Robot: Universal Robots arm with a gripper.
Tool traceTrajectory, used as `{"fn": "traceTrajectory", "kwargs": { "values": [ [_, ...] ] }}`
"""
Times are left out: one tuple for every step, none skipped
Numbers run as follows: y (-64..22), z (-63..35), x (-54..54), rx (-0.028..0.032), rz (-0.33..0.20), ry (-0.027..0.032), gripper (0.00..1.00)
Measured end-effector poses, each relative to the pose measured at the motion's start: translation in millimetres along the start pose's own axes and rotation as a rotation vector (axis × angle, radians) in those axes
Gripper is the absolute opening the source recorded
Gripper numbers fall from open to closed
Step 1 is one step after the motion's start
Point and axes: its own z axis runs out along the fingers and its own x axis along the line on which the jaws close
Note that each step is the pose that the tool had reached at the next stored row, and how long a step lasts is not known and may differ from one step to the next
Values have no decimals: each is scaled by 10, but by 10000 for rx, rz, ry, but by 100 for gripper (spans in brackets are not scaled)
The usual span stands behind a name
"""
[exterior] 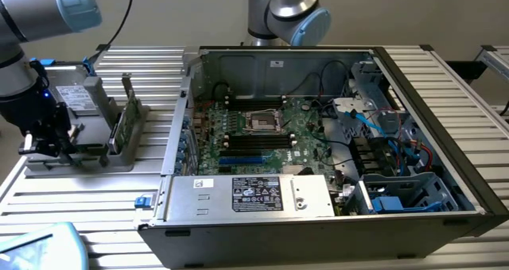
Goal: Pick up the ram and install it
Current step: 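Pick up the ram and move it above insertion slot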
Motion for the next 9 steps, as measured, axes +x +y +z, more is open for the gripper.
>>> {"fn": "traceTrajectory", "kwargs": {
  "values": [
    [0, 18, -1, 0, 0, 0, 31],
    [0, 38, -2, 1, 0, 0, 31],
    [0, 56, -3, 0, 0, -1, 31],
    [1, 73, -4, 0, 1, 0, 31],
    [1, 92, -5, 0, 1, 0, 31],
    [1, 110, -5, -1, 0, 0, 31],
    [1, 128, -7, 0, 0, 0, 31],
    [1, 145, -7, 1, 1, 0, 31],
    [2, 150, -7, 0, 0, 0, 31]
  ]
}}
